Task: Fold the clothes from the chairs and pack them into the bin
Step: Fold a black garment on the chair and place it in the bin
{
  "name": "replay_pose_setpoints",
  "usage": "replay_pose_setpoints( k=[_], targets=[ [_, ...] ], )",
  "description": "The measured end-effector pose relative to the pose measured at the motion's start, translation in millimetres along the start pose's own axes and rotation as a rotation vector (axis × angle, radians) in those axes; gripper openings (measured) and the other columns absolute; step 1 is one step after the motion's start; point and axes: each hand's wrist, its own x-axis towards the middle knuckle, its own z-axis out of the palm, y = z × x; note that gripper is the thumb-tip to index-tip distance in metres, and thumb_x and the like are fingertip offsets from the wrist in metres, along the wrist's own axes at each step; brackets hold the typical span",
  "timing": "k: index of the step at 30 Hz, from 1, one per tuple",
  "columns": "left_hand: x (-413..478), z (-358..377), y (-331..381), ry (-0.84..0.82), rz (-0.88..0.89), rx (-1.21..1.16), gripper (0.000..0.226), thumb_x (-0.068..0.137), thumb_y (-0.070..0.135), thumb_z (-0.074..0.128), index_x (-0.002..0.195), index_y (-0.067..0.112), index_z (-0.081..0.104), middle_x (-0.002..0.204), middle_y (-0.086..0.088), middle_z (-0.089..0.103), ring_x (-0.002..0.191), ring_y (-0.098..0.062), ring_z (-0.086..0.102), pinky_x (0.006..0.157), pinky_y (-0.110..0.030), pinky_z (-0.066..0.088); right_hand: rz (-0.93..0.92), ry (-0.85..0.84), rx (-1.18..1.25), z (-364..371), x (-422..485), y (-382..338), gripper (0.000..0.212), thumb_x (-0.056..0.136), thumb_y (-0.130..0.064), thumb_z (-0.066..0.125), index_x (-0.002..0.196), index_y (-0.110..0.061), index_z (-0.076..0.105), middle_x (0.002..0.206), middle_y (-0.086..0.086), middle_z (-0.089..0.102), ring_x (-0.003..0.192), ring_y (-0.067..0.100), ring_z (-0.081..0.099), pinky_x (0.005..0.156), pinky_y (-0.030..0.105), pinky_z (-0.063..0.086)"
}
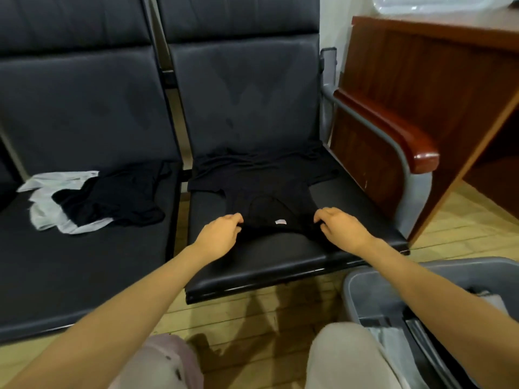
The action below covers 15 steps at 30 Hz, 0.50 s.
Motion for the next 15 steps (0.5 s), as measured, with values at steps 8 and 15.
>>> replay_pose_setpoints(
  k=[8,15],
  targets=[
    [-76,-80,41,-0.046,-0.104,-0.386,0.012,0.100,0.017,0.044,0.089,0.021,0.047,0.077,0.001,0.053,0.061,-0.010,0.045,0.055,-0.025,0.033,-0.023,0.062,0.240,-106,-62,-57,0.005,0.093,-0.015,0.051,0.093,-0.017,0.056,0.082,0.005,0.061,0.065,0.020,0.054,0.068,0.039,0.046],
    [-138,-114,69,-0.058,-0.079,-0.642,0.015,0.092,0.016,0.048,0.078,0.016,0.045,0.077,-0.003,0.047,0.073,-0.017,0.045,0.069,-0.030,0.036,-0.056,0.123,0.300,-159,-118,-86,0.008,0.091,-0.014,0.057,0.088,-0.019,0.061,0.091,0.001,0.065,0.088,0.018,0.061,0.083,0.032,0.046]
  ],
)
